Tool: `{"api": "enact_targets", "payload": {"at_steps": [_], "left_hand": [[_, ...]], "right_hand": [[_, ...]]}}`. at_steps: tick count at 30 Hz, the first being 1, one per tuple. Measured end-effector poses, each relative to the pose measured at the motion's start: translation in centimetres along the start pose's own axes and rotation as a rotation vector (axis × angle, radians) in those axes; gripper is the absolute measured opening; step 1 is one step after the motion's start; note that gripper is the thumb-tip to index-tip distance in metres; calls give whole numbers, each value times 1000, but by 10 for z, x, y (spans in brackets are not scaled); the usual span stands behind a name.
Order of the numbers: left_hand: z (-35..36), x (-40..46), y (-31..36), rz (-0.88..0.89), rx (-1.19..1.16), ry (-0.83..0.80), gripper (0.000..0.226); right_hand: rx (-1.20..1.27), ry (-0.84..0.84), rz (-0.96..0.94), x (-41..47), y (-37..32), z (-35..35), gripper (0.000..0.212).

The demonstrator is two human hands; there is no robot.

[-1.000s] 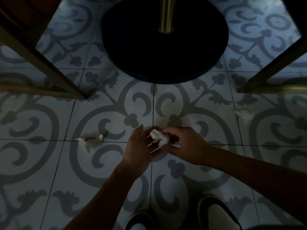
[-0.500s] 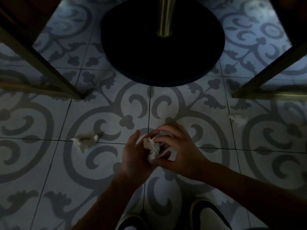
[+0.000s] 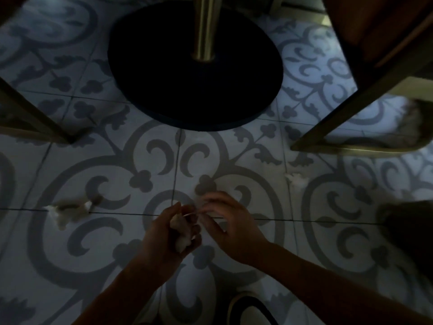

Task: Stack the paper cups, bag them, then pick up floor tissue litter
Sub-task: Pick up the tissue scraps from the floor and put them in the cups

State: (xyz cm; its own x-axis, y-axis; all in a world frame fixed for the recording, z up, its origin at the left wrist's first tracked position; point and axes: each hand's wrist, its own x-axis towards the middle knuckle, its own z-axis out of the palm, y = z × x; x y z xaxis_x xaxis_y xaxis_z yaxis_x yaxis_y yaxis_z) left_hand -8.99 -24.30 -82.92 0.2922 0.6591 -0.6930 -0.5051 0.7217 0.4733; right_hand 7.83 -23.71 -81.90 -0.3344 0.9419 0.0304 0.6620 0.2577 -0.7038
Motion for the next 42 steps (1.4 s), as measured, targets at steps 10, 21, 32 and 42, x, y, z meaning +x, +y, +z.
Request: {"api": "enact_targets", "payload": {"at_steps": [10, 21, 32, 42], "left_hand": [[8, 2, -13, -113, -155, -91, 19], [10, -1, -12, -110, -140, -57, 22], [8, 0, -14, -136, -150, -49, 22], [8, -1, -15, -139, -156, -46, 23]], "right_hand": [[-494, 348, 501, -19, 126, -57, 56], [-551, 303, 558, -25, 159, -64, 39], [-480, 317, 486, -26, 159, -70, 35], [-308, 333, 428, -19, 145, -70, 22]]}}
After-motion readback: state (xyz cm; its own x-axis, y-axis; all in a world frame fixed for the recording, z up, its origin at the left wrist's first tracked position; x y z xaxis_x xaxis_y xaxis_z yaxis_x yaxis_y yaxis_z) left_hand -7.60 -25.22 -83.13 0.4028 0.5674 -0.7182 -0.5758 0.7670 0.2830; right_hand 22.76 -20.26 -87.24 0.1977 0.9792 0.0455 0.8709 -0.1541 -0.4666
